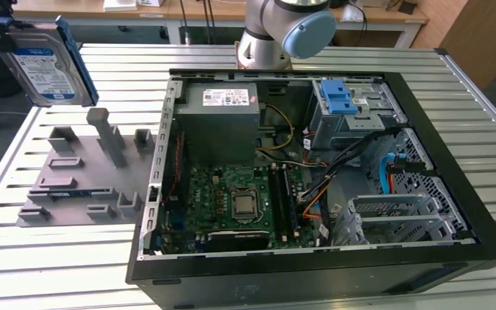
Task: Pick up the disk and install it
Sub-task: 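Pick up the disk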
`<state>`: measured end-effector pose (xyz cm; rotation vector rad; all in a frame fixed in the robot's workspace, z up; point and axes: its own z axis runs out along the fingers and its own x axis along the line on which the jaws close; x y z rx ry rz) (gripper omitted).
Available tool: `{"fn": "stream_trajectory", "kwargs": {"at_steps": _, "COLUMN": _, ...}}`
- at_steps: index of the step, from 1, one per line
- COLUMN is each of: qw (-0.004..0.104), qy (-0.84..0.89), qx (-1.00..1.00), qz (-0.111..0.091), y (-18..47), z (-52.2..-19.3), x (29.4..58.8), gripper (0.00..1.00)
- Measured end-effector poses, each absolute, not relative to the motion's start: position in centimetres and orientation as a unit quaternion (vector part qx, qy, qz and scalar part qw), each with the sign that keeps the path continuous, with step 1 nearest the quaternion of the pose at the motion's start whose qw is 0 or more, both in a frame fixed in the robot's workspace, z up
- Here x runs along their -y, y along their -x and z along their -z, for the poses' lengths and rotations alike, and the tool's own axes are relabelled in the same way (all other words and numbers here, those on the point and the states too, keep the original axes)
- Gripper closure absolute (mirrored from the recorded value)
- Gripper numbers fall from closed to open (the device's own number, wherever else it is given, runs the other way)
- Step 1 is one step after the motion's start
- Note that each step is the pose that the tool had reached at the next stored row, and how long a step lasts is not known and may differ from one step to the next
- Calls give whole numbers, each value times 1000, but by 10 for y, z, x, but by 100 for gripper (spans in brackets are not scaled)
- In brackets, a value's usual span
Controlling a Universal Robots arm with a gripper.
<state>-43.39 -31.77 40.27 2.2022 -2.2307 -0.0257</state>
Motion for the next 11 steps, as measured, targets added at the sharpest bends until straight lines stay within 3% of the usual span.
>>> {"fn": "stream_trajectory", "kwargs": {"at_steps": 11, "qw": 3, "qy": -703, "qx": 712, "qz": 8, "y": 434, "z": -406, "x": 318, "gripper": 64}}
